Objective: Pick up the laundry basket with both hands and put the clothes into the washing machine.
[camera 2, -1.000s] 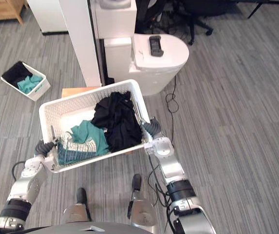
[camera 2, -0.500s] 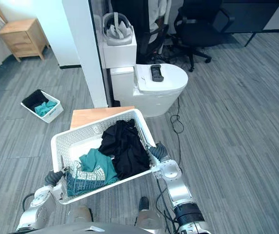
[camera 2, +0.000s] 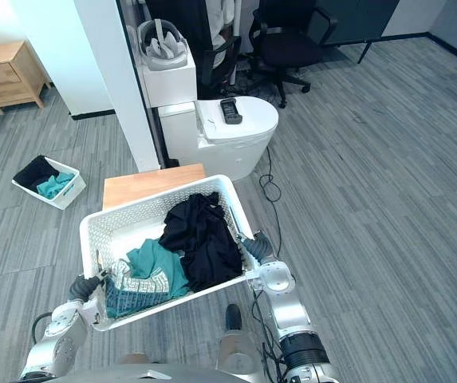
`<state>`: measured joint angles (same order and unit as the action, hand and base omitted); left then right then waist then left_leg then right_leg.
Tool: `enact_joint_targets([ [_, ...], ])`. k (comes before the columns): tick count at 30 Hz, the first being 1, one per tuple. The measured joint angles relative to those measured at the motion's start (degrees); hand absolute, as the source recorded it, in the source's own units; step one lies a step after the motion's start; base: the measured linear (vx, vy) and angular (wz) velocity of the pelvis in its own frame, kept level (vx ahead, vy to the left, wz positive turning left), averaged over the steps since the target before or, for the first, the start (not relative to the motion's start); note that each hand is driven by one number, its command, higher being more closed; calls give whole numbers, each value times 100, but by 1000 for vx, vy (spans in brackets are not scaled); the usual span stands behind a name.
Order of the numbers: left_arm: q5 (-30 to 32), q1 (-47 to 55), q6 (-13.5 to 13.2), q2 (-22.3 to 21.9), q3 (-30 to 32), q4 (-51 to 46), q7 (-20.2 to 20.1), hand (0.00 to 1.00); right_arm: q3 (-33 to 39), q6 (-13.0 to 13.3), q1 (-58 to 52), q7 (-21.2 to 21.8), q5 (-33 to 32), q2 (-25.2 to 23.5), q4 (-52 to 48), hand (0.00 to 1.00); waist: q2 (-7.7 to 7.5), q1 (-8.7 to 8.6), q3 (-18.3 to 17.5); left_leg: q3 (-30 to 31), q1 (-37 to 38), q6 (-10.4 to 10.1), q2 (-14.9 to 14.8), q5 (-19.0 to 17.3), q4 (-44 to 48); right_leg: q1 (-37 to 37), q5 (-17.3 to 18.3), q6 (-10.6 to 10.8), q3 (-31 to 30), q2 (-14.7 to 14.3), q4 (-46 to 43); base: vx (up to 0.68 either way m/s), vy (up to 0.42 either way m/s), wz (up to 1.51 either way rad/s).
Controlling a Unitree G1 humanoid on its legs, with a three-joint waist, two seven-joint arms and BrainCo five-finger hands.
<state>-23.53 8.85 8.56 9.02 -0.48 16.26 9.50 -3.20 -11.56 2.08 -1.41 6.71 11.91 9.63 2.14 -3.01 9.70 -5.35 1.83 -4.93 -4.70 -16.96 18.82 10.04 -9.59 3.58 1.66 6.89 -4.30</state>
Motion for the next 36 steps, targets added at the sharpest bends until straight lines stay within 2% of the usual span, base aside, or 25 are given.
enact_joint_targets([
  [3,13,-75,4,116,-54,-29,0,100,32,1,-59,-12,-3,-83,-43,100,-129,-16,54,-119,-31,50,112,10,40,21,-63,31,-205,55,132,-59,70,-13],
  [6,134,-100,26,241,-75,-78,-31,100,42,0,-253,-26,25,-230,-238,100,-294,47,85,-348,-238,73,92,-91,316,200,-196,-129,-430,-53,267,-21,38,-35],
  [7,143,-93,38,264,-52,-86,-33,100,34,-1,-257,-28,54,-266,-237,100,-355,109,110,-551,-263,76,40,-180,515,266,-268,-399,-406,-104,328,-4,32,-85],
  [8,148,-76,42,283,-8,-92,-36,100,17,-1,-257,-28,56,-269,-237,100,-386,140,117,-663,-266,92,13,-192,548,333,-172,-808,-327,-127,305,-77,71,-104],
  [9,176,-55,66,216,87,-88,-37,100,-19,-1,-251,-29,94,-268,-230,100,-401,139,126,-835,-240,220,-32,-90,362,407,461,-1797,122,-147,327,-99,67,-124],
  [10,200,-51,95,131,163,-90,-48,100,-66,-2,-203,-40,169,-263,-197,100,-347,148,150,-1121,6,318,-181,153,-147,462,1196,-1547,743,-133,147,-99,67,-128],
  [11,205,-51,95,145,172,-84,-50,100,-84,-1,-174,-38,197,-278,-196,100,-348,149,163,-1361,99,294,-224,214,-303,604,1119,-1316,1011,-75,-321,-44,63,-137],
  [12,238,-22,99,151,226,-85,-49,100,-92,2,-196,-34,231,-334,-198,100,-478,156,121,-1684,244,335,-216,233,-326,740,970,-1245,1381,98,-1369,-31,67,-116],
  [13,248,6,126,167,253,-82,-51,100,-97,3,-275,-35,262,-355,-198,100,-629,135,48,-1867,332,341,-94,160,-265,586,349,-1246,1575,203,-1755,-80,112,-165],
  [14,254,-5,135,152,313,-23,-44,100,-179,19,-228,-37,267,-362,-181,100,-678,200,36,-2091,331,363,-74,103,-223,563,19,-1113,1603,65,-1323,-191,88,-144],
  [15,253,-50,135,133,345,27,-45,100,-184,37,-151,-38,269,-344,-188,100,-600,207,30,-2160,292,426,-189,144,-276,503,-327,-1037,1479,-92,-919,-234,88,-173],
  [16,255,-244,136,77,414,62,-120,100,-70,65,-108,-46,268,-339,-154,100,-524,198,79,-2553,345,482,-237,245,-529,617,338,-886,1617,-42,-1562,-254,58,-121],
  [17,289,-265,136,78,369,70,-133,100,11,67,-126,-55,266,-372,-75,100,-501,118,80,-2709,407,520,-232,330,-632,534,1014,-694,1800,144,-2383,-113,42,-106],
  [19,295,-232,139,78,303,135,-143,100,16,82,-115,-58,265,-359,75,100,-507,134,44,-3057,425,521,-234,382,-704,128,1568,-422,1931,352,-2514,-101,5,-86],
  [21,293,-235,140,96,290,224,-142,100,8,83,-113,-63,265,-357,91,100,-598,201,-15,-3358,340,490,-237,403,-696,-140,1712,-245,1958,498,-2143,-89,-53,-101],
  [22,293,-236,140,118,291,285,-124,100,-10,83,-89,-66,266,-357,142,100,-617,253,-29,-3622,297,440,-256,445,-690,-301,1736,-156,1945,500,-1652,-66,-125,-121],
  [23,292,-242,140,117,282,342,-114,100,-21,90,-29,-72,265,-353,288,100,-688,263,-75,-3825,276,390,-280,510,-705,-413,1625,3,1917,366,-1081,-54,-154,-106],
  [24,291,-257,140,80,264,381,-112,100,-46,90,12,-78,263,-339,372,100,-613,248,-57,-3896,268,349,-333,549,-716,-435,1461,-16,1858,244,-841,-56,-171,-94],
  [26,282,-260,140,-1,191,477,-112,100,-89,90,51,-116,258,-212,497,100,-458,250,-94,-4015,200,305,-446,786,-827,-588,848,-191,1494,-149,98,-56,-198,-91],
  [28,282,-279,140,-36,129,526,-107,100,-74,90,29,-135,259,-163,495,100,-457,216,-96,-4004,240,262,-485,916,-885,-611,682,-289,1294,-275,343,-63,-180,-69],
  [32,279,-521,137,-61,-109,719,-108,100,130,147,-156,-229,250,-102,461,100,-437,130,-112,-3933,298,210,-641,983,-778,-654,650,-345,1153,-435,363,-92,-120,-21],
  [33,279,-541,136,-54,-154,739,-109,100,159,186,-263,-282,205,-108,437,100,-424,89,-109,-3869,231,176,-817,881,-416,-704,671,-372,1129,-494,355,-86,-66,-11],
  [34,280,-529,136,-59,-188,741,-113,100,194,209,-397,-290,186,-109,348,100,-313,93,-54,-3832,156,166,-1164,612,238,-819,729,-430,1100,-639,339,-89,-59,-14],
  [35,280,-502,137,-56,-192,743,-117,100,203,220,-468,-288,173,-119,297,100,-261,98,-39,-3832,102,185,-1382,513,635,-869,805,-462,1050,-723,316,-89,-59,-39],
  [36,276,-414,135,-47,-178,746,-114,100,206,252,-591,-288,153,-122,245,100,-185,145,1,-3751,-34,302,-1843,485,1545,-967,913,-526,922,-871,286,-96,-71,-61],
])
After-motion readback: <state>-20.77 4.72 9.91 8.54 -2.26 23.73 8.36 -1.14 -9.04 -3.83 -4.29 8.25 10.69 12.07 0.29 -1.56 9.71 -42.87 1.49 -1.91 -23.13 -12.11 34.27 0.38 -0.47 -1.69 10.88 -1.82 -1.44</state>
